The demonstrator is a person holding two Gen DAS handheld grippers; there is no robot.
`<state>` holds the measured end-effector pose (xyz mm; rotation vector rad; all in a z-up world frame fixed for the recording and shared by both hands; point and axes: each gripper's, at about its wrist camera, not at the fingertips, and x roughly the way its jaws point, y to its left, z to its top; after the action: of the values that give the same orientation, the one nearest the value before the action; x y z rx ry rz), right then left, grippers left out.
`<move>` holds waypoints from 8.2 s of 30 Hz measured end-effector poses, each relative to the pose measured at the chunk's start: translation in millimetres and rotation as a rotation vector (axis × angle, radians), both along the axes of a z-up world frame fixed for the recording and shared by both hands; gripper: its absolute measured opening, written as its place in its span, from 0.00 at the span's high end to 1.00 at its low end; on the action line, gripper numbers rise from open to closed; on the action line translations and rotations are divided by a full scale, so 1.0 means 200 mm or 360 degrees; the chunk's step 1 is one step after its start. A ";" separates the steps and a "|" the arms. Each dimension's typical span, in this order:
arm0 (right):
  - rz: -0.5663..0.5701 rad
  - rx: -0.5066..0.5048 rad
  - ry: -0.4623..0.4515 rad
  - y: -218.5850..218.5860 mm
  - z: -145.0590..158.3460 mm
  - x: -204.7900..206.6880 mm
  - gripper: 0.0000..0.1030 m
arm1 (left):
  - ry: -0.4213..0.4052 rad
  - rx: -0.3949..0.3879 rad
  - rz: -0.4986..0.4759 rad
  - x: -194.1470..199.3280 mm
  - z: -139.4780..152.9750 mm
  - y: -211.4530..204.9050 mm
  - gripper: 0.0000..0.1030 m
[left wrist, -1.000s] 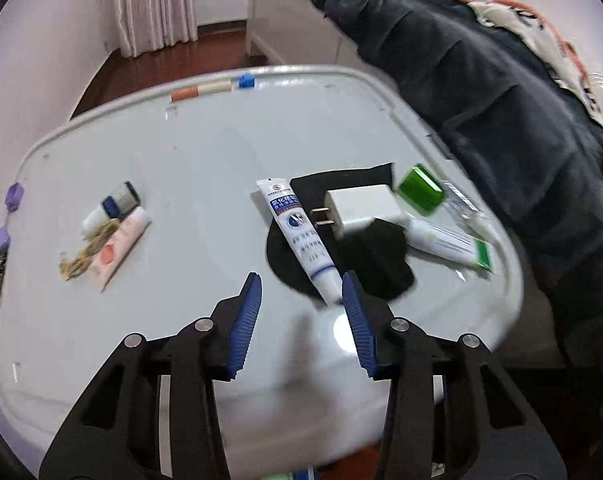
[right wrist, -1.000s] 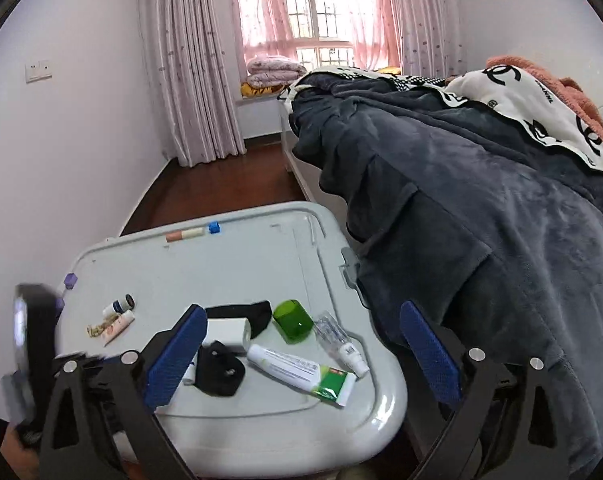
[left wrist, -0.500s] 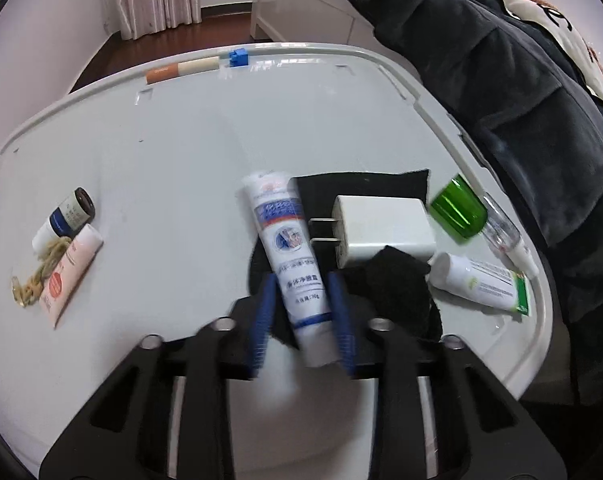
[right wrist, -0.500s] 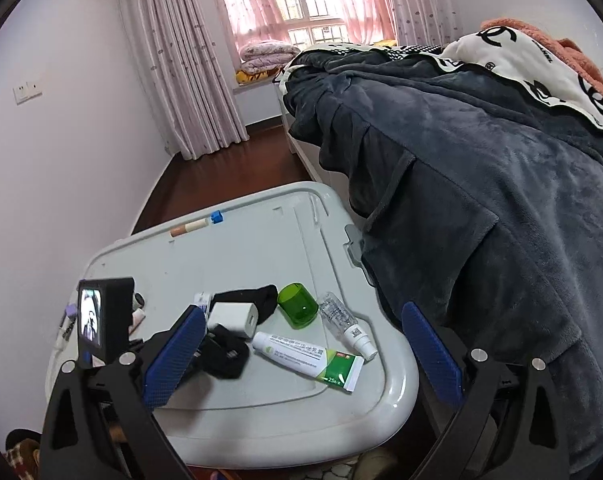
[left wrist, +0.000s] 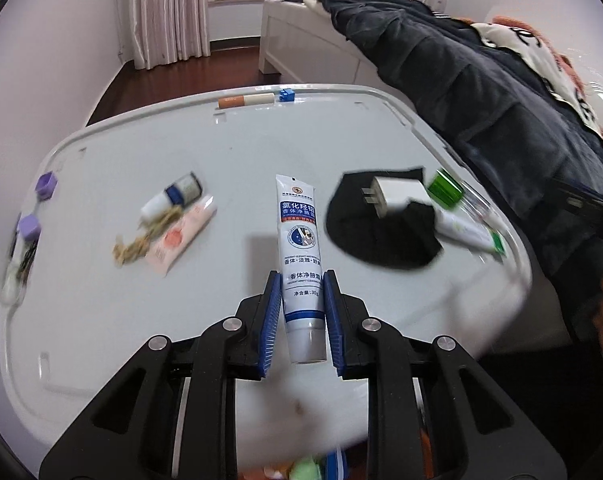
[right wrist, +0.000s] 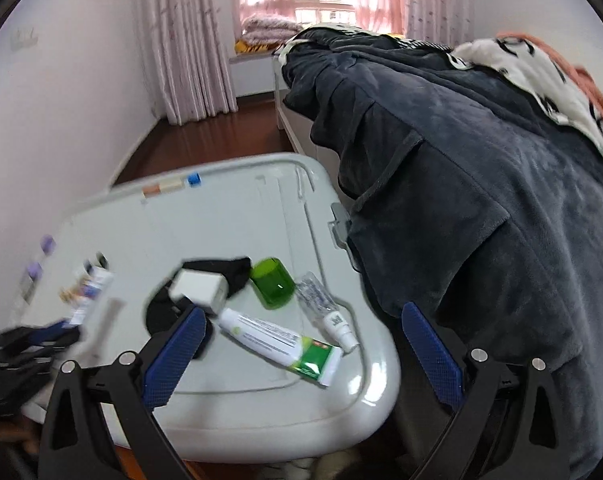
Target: Collect trash
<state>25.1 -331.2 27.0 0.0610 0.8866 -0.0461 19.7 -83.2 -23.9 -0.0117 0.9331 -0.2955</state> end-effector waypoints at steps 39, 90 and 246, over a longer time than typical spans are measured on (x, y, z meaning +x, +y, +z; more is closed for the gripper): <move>0.0569 0.0260 0.0408 0.24 -0.21 0.16 0.76 | 0.0040 -0.0129 -0.0163 -0.27 -0.01 -0.04 0.79; 0.0220 0.0574 -0.0023 0.19 0.12 0.21 0.06 | 0.0090 0.0136 -0.0032 0.05 0.08 0.32 0.49; 0.0488 0.0421 -0.0015 0.60 0.20 0.38 0.09 | -0.0467 0.0442 0.0612 0.32 0.47 0.27 0.11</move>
<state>101.9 -210.4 67.5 0.1711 0.8805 0.3576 83.5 -28.3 71.0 0.1044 0.6560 0.1870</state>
